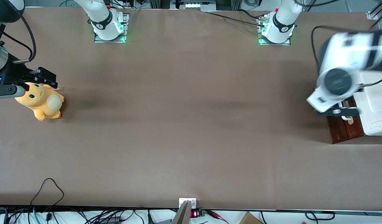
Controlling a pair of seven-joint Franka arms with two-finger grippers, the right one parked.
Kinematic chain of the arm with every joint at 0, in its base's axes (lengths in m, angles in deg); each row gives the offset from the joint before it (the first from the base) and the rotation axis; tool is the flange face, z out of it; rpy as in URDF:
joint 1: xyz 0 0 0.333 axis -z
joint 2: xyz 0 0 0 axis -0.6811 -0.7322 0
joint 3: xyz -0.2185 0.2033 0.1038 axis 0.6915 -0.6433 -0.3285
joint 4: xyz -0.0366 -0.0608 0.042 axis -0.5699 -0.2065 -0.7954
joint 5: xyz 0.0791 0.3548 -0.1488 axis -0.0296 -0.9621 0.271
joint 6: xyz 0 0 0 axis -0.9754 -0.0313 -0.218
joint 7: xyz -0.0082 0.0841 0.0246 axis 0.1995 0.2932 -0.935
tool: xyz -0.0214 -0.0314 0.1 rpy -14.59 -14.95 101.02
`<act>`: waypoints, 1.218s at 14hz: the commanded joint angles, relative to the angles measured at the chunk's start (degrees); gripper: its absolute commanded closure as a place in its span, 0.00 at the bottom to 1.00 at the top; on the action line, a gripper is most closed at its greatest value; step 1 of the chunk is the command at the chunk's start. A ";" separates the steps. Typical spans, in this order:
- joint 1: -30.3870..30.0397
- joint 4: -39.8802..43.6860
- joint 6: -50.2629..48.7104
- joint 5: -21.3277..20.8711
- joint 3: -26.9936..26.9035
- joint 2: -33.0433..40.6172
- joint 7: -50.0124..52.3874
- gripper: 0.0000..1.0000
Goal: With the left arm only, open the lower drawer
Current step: 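Move the open left gripper down to the lower drawer's white handle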
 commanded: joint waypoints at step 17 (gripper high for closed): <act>3.03 -10.53 -7.07 -27.36 -0.57 -17.77 30.18 0.00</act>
